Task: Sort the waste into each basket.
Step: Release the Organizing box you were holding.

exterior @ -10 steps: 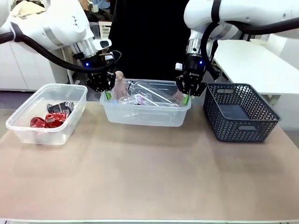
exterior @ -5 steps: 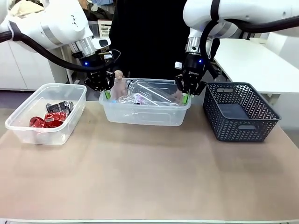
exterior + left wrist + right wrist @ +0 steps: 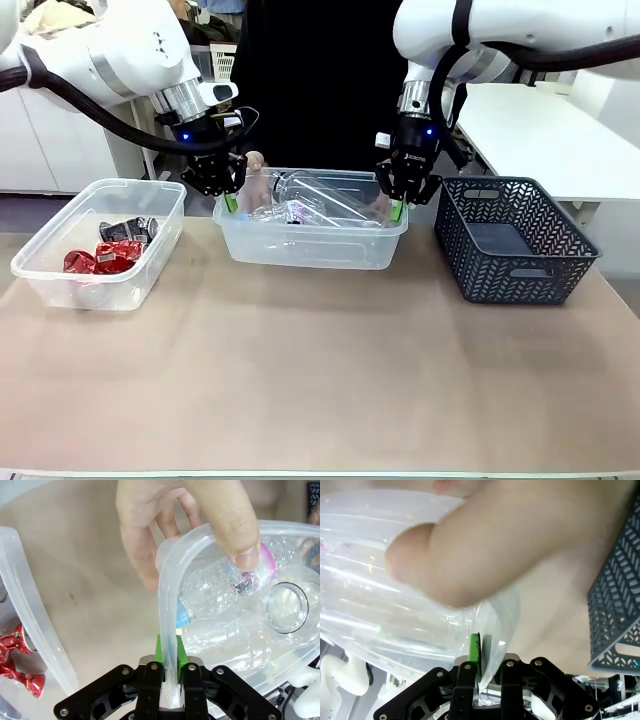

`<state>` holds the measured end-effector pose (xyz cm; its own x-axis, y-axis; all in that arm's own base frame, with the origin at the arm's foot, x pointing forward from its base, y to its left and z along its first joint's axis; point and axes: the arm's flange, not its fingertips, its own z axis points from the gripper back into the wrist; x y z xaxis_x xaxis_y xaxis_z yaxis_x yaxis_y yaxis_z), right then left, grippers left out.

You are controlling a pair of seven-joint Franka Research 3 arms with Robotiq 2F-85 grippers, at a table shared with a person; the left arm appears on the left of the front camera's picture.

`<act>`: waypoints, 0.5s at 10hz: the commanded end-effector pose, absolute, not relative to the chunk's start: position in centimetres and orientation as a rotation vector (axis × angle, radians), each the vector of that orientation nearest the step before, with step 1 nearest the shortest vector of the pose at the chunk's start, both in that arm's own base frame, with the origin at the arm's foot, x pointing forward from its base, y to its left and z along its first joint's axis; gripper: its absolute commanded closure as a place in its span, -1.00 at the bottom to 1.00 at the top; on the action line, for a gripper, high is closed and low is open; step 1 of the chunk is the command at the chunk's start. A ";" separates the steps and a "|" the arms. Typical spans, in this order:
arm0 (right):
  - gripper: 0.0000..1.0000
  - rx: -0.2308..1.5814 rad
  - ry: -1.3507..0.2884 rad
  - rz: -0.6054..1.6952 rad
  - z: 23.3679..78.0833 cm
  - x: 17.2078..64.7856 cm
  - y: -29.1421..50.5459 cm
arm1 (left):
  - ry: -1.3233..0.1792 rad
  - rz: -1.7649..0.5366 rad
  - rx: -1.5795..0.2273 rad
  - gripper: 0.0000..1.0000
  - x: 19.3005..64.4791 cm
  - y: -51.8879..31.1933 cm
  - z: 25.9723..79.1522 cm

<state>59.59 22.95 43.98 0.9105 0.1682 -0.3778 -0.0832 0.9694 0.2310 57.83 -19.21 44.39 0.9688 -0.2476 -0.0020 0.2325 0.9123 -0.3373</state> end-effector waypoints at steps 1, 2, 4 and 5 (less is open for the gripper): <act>-0.22 0.297 0.236 0.088 45.6 57.3 21.1 | 0.052 -0.283 -0.350 -0.30 57.5 -20.2 44.9; -1.00 0.296 0.156 0.090 46.5 56.5 20.8 | 0.038 -0.284 -0.343 -1.00 57.0 -20.4 45.7; -1.00 0.294 -0.022 0.069 48.6 55.3 19.8 | -0.012 -0.299 -0.325 -1.00 55.5 -20.7 47.9; -1.00 0.298 -0.107 0.062 49.8 54.6 19.2 | -0.057 -0.294 -0.311 -1.00 54.8 -20.7 49.2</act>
